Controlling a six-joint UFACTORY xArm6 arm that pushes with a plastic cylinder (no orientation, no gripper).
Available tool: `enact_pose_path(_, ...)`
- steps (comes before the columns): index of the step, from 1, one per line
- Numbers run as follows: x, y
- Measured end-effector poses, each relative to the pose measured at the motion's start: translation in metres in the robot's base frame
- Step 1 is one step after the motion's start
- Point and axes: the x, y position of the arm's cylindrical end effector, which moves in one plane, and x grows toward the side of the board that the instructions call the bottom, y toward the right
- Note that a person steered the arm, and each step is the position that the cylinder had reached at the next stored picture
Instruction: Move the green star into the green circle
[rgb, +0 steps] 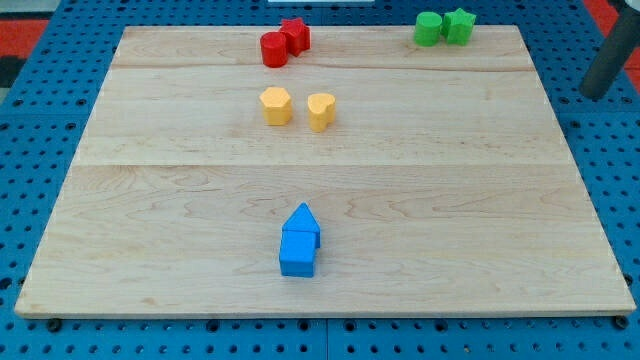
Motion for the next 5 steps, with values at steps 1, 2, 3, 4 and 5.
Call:
enact_pose_path(1,-0.015,0.000)
enact_pose_path(2,-0.064,-0.017)
enact_pose_path(3,-0.100,-0.048)
enact_pose_path(4,-0.134,-0.073)
enact_pose_path(5,-0.142,-0.094)
